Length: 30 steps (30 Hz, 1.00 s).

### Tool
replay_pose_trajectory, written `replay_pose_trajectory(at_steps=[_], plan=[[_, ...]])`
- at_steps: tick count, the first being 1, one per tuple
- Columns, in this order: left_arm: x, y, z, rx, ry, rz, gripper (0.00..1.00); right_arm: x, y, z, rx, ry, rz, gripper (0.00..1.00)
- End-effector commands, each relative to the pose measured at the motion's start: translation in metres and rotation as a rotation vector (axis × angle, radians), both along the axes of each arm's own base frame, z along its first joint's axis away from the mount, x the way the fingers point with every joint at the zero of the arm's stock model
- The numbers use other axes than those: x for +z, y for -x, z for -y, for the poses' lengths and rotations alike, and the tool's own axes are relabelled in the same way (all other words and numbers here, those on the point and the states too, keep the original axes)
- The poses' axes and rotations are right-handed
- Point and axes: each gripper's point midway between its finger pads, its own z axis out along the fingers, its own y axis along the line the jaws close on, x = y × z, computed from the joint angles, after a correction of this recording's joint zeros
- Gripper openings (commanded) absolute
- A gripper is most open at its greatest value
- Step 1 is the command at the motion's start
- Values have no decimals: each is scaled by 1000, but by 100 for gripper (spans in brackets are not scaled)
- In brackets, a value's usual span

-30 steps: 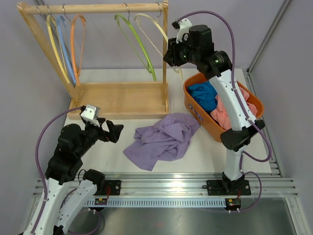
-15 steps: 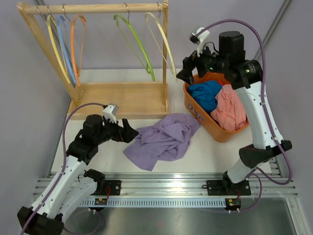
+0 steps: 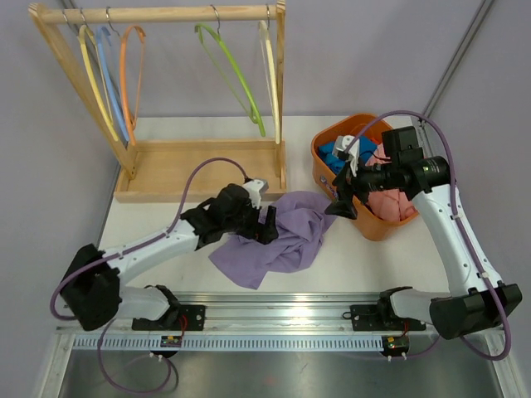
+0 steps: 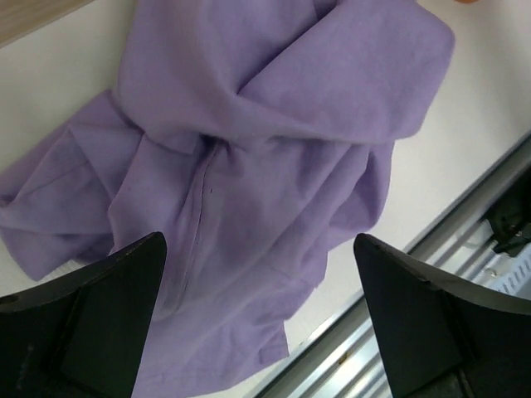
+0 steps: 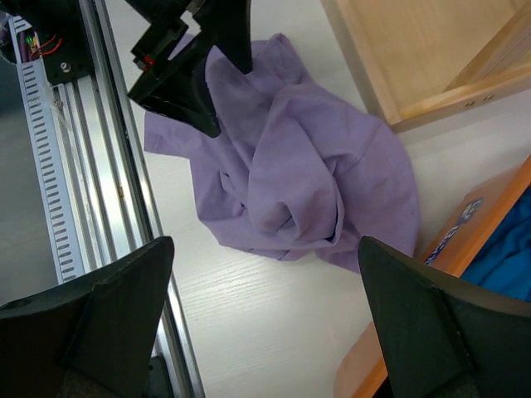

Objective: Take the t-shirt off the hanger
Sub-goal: Place the tshirt into the basket

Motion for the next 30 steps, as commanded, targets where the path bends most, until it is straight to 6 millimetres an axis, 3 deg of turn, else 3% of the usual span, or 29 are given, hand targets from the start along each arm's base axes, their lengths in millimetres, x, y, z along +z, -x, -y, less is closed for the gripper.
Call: replay_pose_trajectory(at_steps=[1, 5, 9, 12, 15, 16, 19, 20, 24, 30], plan=[[10, -33, 20, 38, -54, 119, 99, 3, 14, 3, 45, -59, 51, 100], [-13, -25, 41, -2, -89, 69, 96, -20, 19, 12, -1, -54, 5, 99], [-37, -13, 58, -49, -125, 29, 86, -31, 20, 17, -46, -59, -24, 99], [-54, -5, 62, -67, -153, 4, 72, -37, 22, 18, -54, -65, -40, 99], [-60, -3, 62, -75, -151, 2, 51, -41, 27, 19, -48, -65, -48, 99], [-59, -2, 63, -78, -142, 3, 34, -41, 28, 18, -41, -67, -47, 100], [-56, -2, 62, -85, -128, 26, 5, -44, 37, 16, 2, -82, -62, 99], [-55, -1, 62, -91, -126, 31, 0, -44, 39, 15, 23, -85, -52, 99], [-39, 0, 63, -123, -88, 77, 0, -41, 53, 8, 113, -130, -35, 99], [10, 10, 64, -175, 34, 170, 0, -41, 81, 3, 278, -187, -4, 99]])
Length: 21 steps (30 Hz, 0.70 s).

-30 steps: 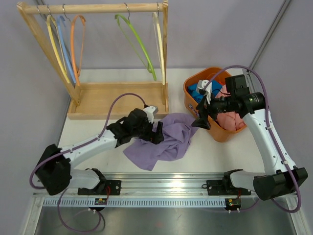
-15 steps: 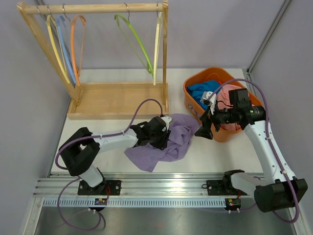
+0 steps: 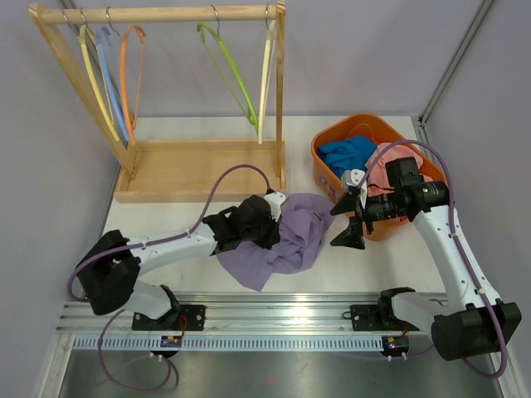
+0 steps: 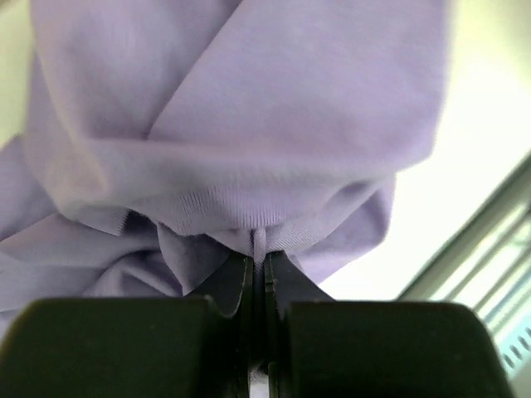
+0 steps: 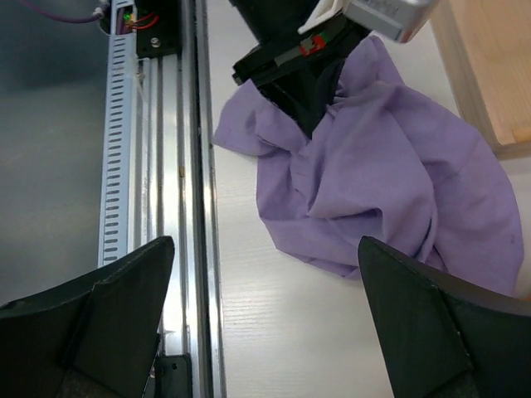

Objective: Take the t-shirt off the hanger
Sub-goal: Place the tshirt into the basket

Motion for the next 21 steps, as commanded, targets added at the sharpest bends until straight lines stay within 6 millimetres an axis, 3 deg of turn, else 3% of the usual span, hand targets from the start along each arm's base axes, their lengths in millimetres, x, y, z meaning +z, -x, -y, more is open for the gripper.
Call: replay_pose_trajectory(at_steps=[1, 6, 11, 19, 21], plan=[[57, 0, 18, -78, 171, 121, 0, 12, 22, -8, 127, -102, 44, 99], [104, 14, 15, -137, 263, 188, 0, 12, 23, -11, 176, -125, 27, 100], [142, 21, 11, -162, 327, 241, 0, 25, 23, -21, 237, -154, 42, 99], [210, 25, 7, -179, 429, 339, 0, 50, 27, -57, 343, -188, 59, 99], [231, 26, 7, -186, 463, 373, 0, 57, 20, -69, 335, -188, 74, 99]])
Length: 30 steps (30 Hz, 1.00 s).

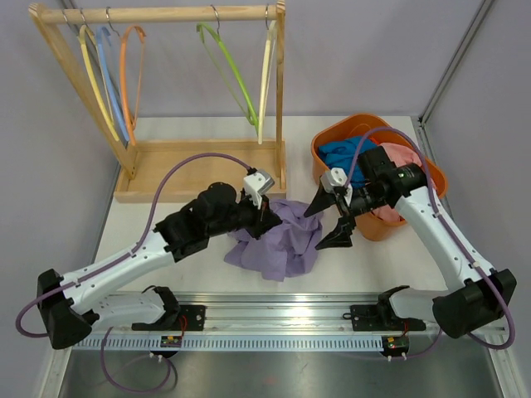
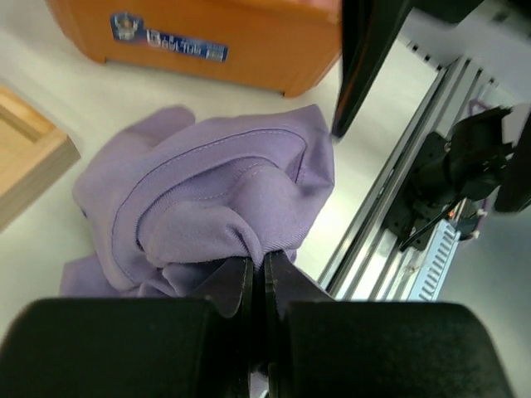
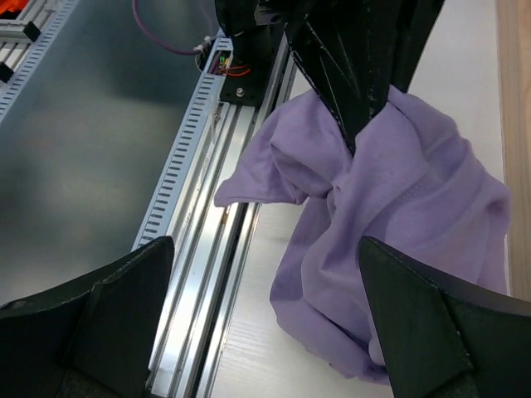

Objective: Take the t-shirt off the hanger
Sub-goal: Place the tshirt into the basket

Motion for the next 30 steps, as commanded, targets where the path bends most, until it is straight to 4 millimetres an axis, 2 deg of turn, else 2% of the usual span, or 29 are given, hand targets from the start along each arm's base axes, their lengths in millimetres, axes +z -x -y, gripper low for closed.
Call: replay_pose_trajectory(at_steps=[1, 5, 7, 8, 10, 13, 14, 15, 17, 18, 21, 22, 24, 25, 26, 28, 29, 30], plan=[[77, 3, 7, -42, 160, 139, 0, 29, -5, -22, 7, -54, 29, 99], [116, 7, 8, -61, 230, 179, 0, 39, -23, -45, -41, -69, -1, 100], [129, 12, 9, -83, 260, 186, 0, 42, -44, -53, -111, -80, 35, 100], [138, 14, 8, -88, 281, 195, 0, 42, -47, -54, -149, -76, -10, 100], [160, 19, 6, -101, 327, 219, 0, 45, -64, -58, -213, -93, 20, 99], [188, 22, 2, -101, 391, 265, 0, 53, -64, -67, -211, -123, -28, 100], [196, 22, 1, -100, 412, 284, 0, 54, -60, -71, -199, -126, -65, 100], [208, 22, 1, -98, 431, 306, 0, 57, -46, -80, -146, -137, -71, 99], [218, 17, 2, -85, 432, 333, 0, 63, -33, -90, -98, -159, -56, 100], [224, 15, 3, -81, 433, 344, 0, 63, -17, -98, -47, -163, -65, 99], [244, 9, 5, -67, 451, 388, 0, 69, 3, -107, 24, -193, -109, 97], [254, 9, 3, -63, 475, 411, 0, 74, 10, -111, 48, -206, -126, 89], [261, 10, 1, -54, 499, 422, 0, 77, 16, -111, 70, -214, -146, 79], [267, 11, -1, -50, 522, 434, 0, 79, 16, -111, 69, -218, -151, 61], [268, 13, -5, -43, 535, 428, 0, 82, 19, -110, 64, -211, -178, 52], [268, 15, -9, -35, 548, 424, 0, 89, 20, -107, 52, -213, -175, 27], [263, 15, -12, -24, 549, 414, 0, 97, 23, -105, 48, -230, -164, 9], [260, 15, -14, -14, 546, 406, 0, 100, 24, -103, 37, -236, -162, 5]])
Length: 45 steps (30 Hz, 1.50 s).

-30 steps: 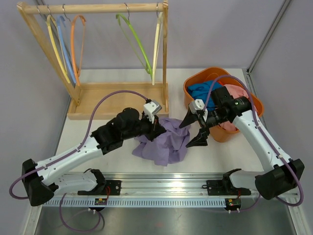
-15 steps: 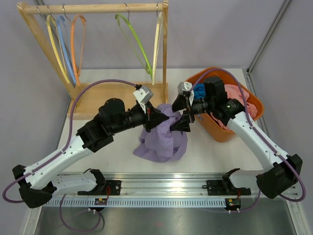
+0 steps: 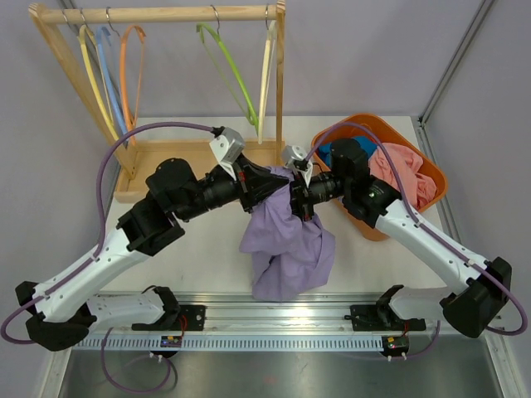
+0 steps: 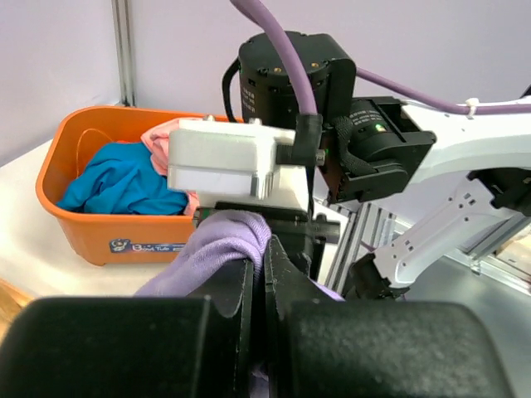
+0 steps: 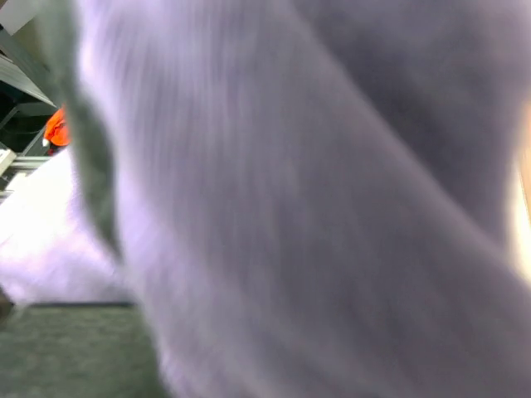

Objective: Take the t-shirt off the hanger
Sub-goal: Place the tshirt into the basket

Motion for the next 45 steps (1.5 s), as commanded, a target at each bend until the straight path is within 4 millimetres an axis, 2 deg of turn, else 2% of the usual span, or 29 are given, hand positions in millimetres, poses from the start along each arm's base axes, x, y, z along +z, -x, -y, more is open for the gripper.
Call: replay_pose_trajectory(at_steps=[1, 3, 4, 6, 7, 8, 9, 10, 11, 14, 17, 18, 19, 25, 26, 29, 30, 36, 45], plan=[[54, 6, -22, 46, 178, 102, 0, 33, 18, 8, 2, -60, 20, 3], [45, 5, -31, 80, 169, 79, 3, 43, 16, 14, -50, -66, 47, 0], [38, 4, -34, 95, 155, 60, 14, 36, 17, 20, -63, -30, 60, 0], [31, 3, -47, 147, 156, 45, 27, 43, 12, 33, -105, -14, 108, 0], [28, 3, -53, 165, 151, 37, 44, 36, 9, 41, -128, 19, 101, 0], [24, 2, -58, 188, 148, 31, 52, 38, 7, 47, -151, 25, 109, 0], [21, -3, -66, 240, 147, 23, 62, 43, -5, 58, -202, 27, 119, 0], [17, -1, -77, 263, 143, 17, 69, 39, -7, 65, -214, 50, 112, 0], [14, -2, -82, 285, 132, 20, 81, 41, -13, 72, -242, 56, 115, 0], [3, -5, -105, 372, 91, 11, 95, 54, -31, 96, -347, 63, 156, 0], [-16, -4, -119, 416, 8, -19, 99, 73, -46, 113, -456, 72, 214, 0], [-21, -5, -124, 437, -14, -27, 99, 85, -49, 117, -488, 65, 244, 0], [-33, -4, -128, 447, -62, -48, 99, 87, -52, 119, -519, 73, 240, 0], [-62, -3, -146, 506, -169, -102, 99, 113, -77, 139, -701, 78, 289, 0], [-65, -4, -147, 512, -180, -106, 99, 116, -87, 145, -753, 85, 296, 0], [-74, -5, -153, 538, -205, -116, 99, 135, -101, 157, -839, 76, 329, 0], [-77, -5, -154, 543, -213, -120, 99, 147, -104, 164, -873, 62, 352, 0], [-88, -4, -162, 568, -239, -127, 99, 178, -131, 191, -1020, 39, 388, 0], [-98, -2, -176, 609, -239, -130, 99, 211, -169, 228, -1184, 14, 397, 0]])
